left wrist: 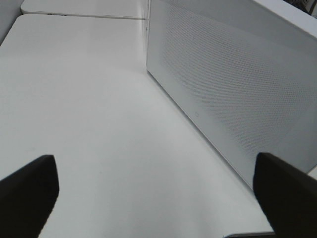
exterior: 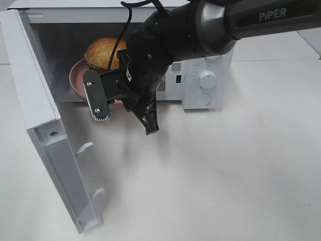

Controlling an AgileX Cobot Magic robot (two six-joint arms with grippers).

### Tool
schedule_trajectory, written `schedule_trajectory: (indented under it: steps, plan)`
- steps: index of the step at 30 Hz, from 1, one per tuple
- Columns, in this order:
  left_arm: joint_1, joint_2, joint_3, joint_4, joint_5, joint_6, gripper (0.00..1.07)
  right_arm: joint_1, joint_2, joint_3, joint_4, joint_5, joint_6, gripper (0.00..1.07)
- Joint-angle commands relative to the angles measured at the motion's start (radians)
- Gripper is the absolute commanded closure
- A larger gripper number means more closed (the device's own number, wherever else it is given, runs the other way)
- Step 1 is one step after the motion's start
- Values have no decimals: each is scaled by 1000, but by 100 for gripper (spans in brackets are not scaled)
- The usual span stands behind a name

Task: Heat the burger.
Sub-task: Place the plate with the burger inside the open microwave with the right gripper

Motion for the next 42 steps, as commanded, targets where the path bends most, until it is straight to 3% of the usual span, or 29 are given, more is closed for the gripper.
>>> schedule_trajectory:
  steps: [1, 13, 31, 42]
  plan:
    - [-3, -17, 3, 3, -13, -5, 7, -4, 15, -64, -31, -21, 47, 107]
    - [-3, -17, 3, 3, -13, -5, 7, -26, 131, -252, -81, 3, 96, 107]
    - [-3, -17, 3, 4, -13, -5, 7, -68, 202, -377, -150, -17, 99, 107]
    - [-3, -17, 3, 4, -13, -5, 7, -71, 249, -397, -144, -92, 140, 106]
